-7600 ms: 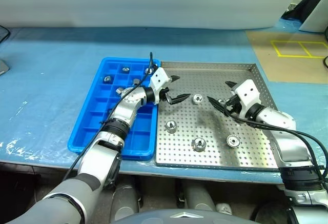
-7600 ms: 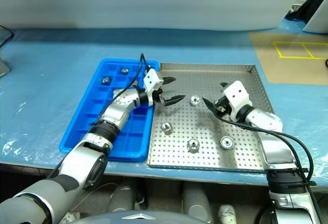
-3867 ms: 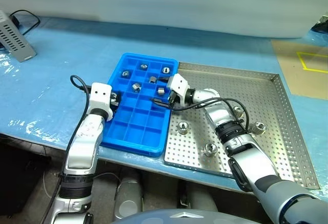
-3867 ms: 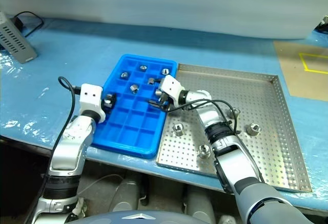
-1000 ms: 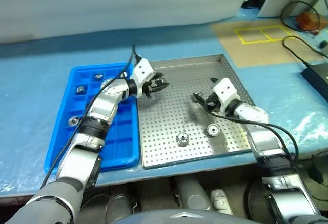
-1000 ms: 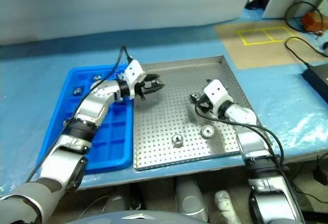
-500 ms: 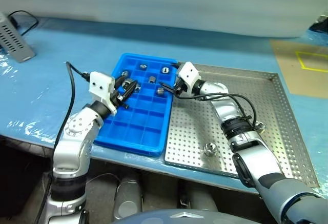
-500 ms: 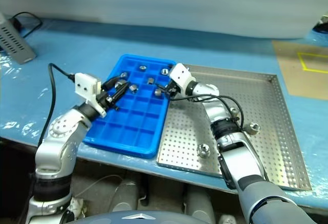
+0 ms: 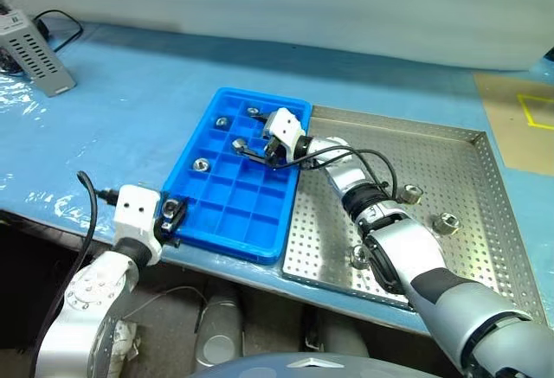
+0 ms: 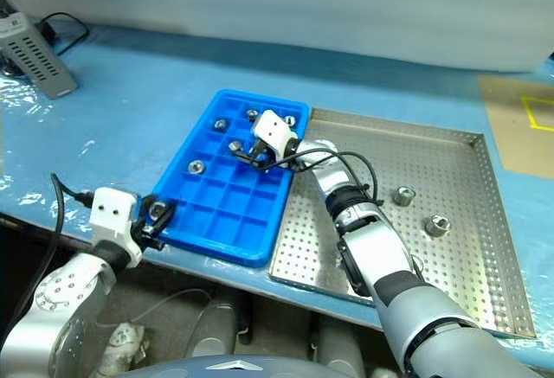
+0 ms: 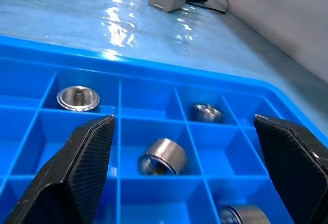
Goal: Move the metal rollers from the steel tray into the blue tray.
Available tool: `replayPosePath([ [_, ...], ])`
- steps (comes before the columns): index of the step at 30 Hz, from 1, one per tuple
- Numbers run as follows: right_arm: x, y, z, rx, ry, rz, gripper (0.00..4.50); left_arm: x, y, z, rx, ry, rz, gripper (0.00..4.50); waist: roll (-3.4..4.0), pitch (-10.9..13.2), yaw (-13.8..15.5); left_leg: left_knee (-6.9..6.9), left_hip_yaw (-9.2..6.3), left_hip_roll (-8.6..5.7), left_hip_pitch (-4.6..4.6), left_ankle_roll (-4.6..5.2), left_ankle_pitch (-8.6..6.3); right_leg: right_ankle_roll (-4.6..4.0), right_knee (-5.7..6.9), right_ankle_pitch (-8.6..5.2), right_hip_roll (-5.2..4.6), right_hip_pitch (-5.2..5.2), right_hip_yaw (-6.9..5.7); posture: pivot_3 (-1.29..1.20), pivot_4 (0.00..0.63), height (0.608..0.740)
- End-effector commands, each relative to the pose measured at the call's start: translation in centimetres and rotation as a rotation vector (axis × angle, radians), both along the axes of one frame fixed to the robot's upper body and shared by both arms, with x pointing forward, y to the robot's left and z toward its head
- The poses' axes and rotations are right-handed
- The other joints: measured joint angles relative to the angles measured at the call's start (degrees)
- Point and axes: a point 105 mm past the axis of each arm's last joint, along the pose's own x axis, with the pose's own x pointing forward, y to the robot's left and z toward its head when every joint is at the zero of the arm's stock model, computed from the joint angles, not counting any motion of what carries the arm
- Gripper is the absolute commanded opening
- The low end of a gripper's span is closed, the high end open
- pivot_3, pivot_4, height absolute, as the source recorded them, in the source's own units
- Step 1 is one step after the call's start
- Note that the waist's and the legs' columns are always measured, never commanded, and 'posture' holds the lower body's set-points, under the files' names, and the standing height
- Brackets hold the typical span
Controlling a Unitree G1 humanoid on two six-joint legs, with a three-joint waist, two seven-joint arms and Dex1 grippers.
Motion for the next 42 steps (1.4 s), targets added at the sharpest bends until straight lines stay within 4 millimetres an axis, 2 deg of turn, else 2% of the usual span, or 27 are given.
replayPosePath([
  [1,0.2,0.1,1.5,0.023,-0.065,0.003,4.5,-0.4,0.7,-0.4,0.062,0.027,0.037,2.04,0.0,0.0,0.05,0.0,0.0,-0.03,0.0,0.0,0.0,0.0,-0.01,0.0,0.0,-0.01,0.03,0.41,0.15,0.74],
  [4,0.3,-0.2,1.5,0.028,-0.069,-0.009,4.5,0.2,0.9,-0.3,0.039,0.016,0.049,2.95,0.01,0.0,0.0,-0.05,0.0,-0.05,0.02,-0.02,-0.01,0.01,-0.03,0.0,0.0,-0.02,0.05,0.38,0.15,0.74],
  [7,0.6,-1.2,1.4,0.032,-0.072,-0.038,4.5,1.8,0.2,1.2,-0.023,-0.053,0.002,3.84,0.04,0.01,0.0,-0.21,0.0,-0.04,0.08,-0.17,0.09,0.01,0.02,0.0,0.03,-0.08,0.05,0.34,0.15,0.74],
  [12,0.4,-3.4,1.0,0.047,-0.011,-0.031,4.5,4.4,-3.7,4.4,-0.131,-0.181,-0.236,3.84,0.02,0.0,-0.18,-0.2,-0.02,-0.04,0.08,-0.3,0.18,-0.01,0.09,0.01,0.07,-0.05,0.05,0.21,0.15,0.74],
  [15,-0.4,-5.0,1.3,0.095,0.074,0.004,4.5,5.4,-5.8,5.1,-0.18,-0.204,-0.351,3.84,0.02,-0.01,-0.63,-0.11,-0.01,-0.09,0.09,-0.26,0.17,0.0,0.06,0.02,0.07,-0.01,0.13,0.08,0.15,0.74],
  [19,-3.8,-8.9,2.9,0.204,0.277,0.068,4.5,6.8,-10.1,5.6,-0.268,-0.2,-0.601,3.84,0.03,0.0,-1.6,0.01,0.04,-0.11,0.02,-0.11,0.13,0.01,0.06,0.02,0.13,-0.02,0.28,-0.08,0.15,0.74],
  [22,-7.7,-11.5,2.2,0.163,0.414,0.079,4.5,7.5,-12.9,5.1,-0.269,-0.178,-0.752,3.84,0.04,-0.03,-2.92,0.06,0.1,-0.16,0.07,-0.03,0.08,0.03,0.02,0.03,0.14,0.03,0.42,-0.24,0.15,0.74],
  [24,-9.9,-13.4,0.7,0.09,0.478,0.011,4.5,7.8,-14.4,5.2,-0.293,-0.165,-0.853,3.84,-0.01,-0.08,-4.42,0.04,0.17,-0.18,0.18,0.01,0.05,0.07,-0.03,0.03,0.13,0.09,0.52,-0.34,0.15,0.74],
  [26,-11.3,-15.2,-0.2,0.064,0.485,-0.114,4.5,8.2,-15.7,5.3,-0.304,-0.159,-0.941,3.84,-0.03,-0.09,-5.95,-0.02,0.24,-0.16,0.3,0.0,0.05,0.11,-0.06,0.02,0.15,0.14,0.55,-0.4,0.15,0.74],
  [28,-11.7,-17.4,0.0,0.087,0.435,-0.286,4.5,9.0,-17.1,5.6,-0.297,-0.161,-1.005,3.84,-0.02,-0.11,-8.03,-0.09,0.29,-0.14,0.42,-0.03,0.06,0.13,-0.06,0.01,0.17,0.13,0.59,-0.54,0.15,0.74],
  [33,-12.0,-22.5,0.6,0.143,0.249,-0.731,4.5,12.2,-19.7,5.6,-0.212,-0.187,-1.058,3.84,-0.02,-0.25,-13.35,-0.01,0.32,-0.23,0.47,-0.01,0.05,0.74,-0.25,-0.13,0.24,0.12,0.76,-0.68,0.15,0.74],
  [36,-12.9,-24.3,0.6,0.163,0.192,-0.888,4.5,14.4,-21.6,4.9,-0.093,-0.179,-1.026,3.84,0.08,-0.36,-16.97,0.02,0.28,-0.3,0.28,0.13,-0.04,0.94,-0.56,-0.03,0.25,0.13,0.74,-0.78,0.15,0.74],
  [39,-13.7,-25.2,0.9,0.186,0.174,-0.958,4.5,14.9,-23.6,5.1,-0.092,-0.17,-1.056,3.84,0.14,-0.4,-20.36,0.12,0.21,-0.43,-0.13,0.49,-0.25,1.18,-0.99,0.13,0.21,0.12,0.67,-0.82,0.15,0.74],
  [42,-14.1,-26.0,1.4,0.2,0.149,-1.014,4.5,15.2,-25.2,4.5,-0.082,-0.122,-1.058,3.84,0.16,-0.41,-23.56,0.57,0.21,-0.61,-0.5,1.19,-0.64,1.02,-1.08,0.23,-0.07,0.09,0.58,-0.86,0.15,0.74],
])
